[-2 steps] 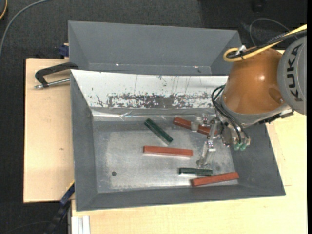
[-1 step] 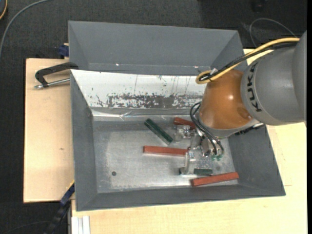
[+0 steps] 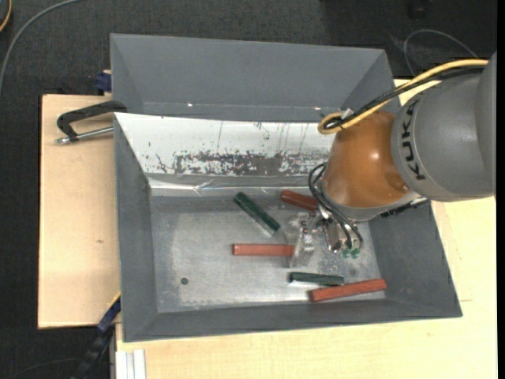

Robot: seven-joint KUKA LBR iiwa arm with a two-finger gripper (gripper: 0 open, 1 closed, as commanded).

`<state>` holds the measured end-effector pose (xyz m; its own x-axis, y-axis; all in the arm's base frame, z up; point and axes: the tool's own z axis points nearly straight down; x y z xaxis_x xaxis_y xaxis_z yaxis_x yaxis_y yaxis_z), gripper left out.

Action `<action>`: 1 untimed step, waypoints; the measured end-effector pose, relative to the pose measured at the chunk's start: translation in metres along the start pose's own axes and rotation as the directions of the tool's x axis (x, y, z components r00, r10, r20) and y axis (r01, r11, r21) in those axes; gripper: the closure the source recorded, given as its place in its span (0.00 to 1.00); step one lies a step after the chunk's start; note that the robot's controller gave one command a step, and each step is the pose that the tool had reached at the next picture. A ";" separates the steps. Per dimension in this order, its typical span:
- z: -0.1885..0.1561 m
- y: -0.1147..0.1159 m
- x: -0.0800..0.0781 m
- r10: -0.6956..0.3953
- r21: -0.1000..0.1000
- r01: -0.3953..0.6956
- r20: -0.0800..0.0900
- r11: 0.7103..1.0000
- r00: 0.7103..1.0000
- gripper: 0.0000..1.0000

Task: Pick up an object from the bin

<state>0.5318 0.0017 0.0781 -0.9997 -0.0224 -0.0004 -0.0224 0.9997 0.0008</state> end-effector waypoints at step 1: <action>-0.185 -0.001 -0.010 -0.118 0.003 0.117 0.016 0.993 0.993 1.00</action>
Offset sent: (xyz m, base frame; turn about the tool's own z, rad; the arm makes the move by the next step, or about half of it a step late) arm 0.0068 -0.0013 0.1791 -0.1179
